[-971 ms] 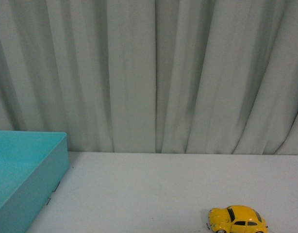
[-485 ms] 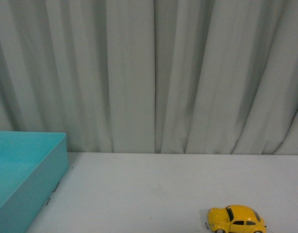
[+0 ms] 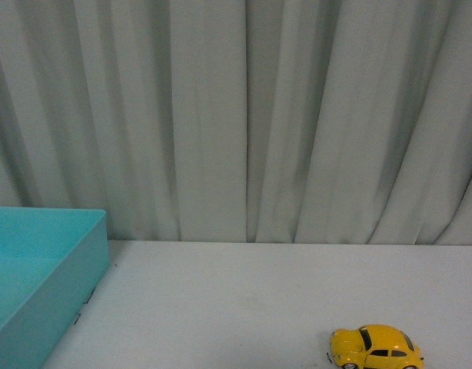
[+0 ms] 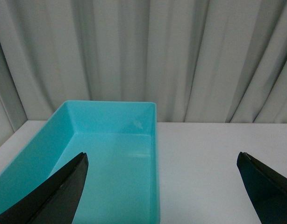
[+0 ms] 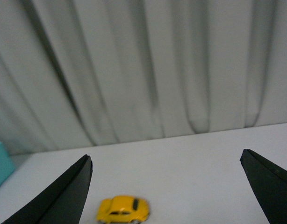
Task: Wind up and store yellow beetle toy
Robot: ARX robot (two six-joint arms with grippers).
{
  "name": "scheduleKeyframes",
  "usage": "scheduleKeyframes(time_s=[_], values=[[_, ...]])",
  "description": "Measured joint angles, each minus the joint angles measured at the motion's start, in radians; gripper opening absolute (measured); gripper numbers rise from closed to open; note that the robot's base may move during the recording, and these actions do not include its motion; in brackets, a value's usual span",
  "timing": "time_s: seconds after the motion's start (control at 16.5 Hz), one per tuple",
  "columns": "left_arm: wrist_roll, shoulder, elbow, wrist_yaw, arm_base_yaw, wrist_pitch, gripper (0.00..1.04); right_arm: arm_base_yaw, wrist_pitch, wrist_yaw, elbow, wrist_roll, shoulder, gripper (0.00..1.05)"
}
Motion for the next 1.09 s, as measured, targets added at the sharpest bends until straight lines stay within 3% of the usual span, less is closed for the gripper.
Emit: scheduleKeyframes(time_s=[0.12,0.55,0.85,0.91,0.97,1.03,1.09], values=[[0.0,0.0,0.0,0.002,0.0,0.0,0.98,-0.038,0.131,0.005,0.05,-0.007,0.163,0.98],[0.0,0.0,0.0,0.001,0.0,0.0,0.98,-0.057,0.327,0.028,0.219,-0.051,0.513,0.98],[0.0,0.0,0.0,0.0,0.0,0.0,0.98,0.024,0.211,0.021,0.481,-0.153,0.88,0.98],[0.0,0.0,0.0,0.0,0.0,0.0,0.98,0.109,0.087,-0.044,0.68,-0.278,1.005,0.98],[0.0,0.0,0.0,0.0,0.0,0.0,0.98,0.225,-0.169,-0.216,0.899,-0.543,1.123,0.98],[0.0,0.0,0.0,0.0,0.0,0.0,0.98,0.259,-0.459,-0.318,1.018,-0.787,1.188,0.98],[0.0,0.0,0.0,0.0,0.0,0.0,0.98,0.293,-0.847,-0.36,1.15,-1.134,1.261,0.98]])
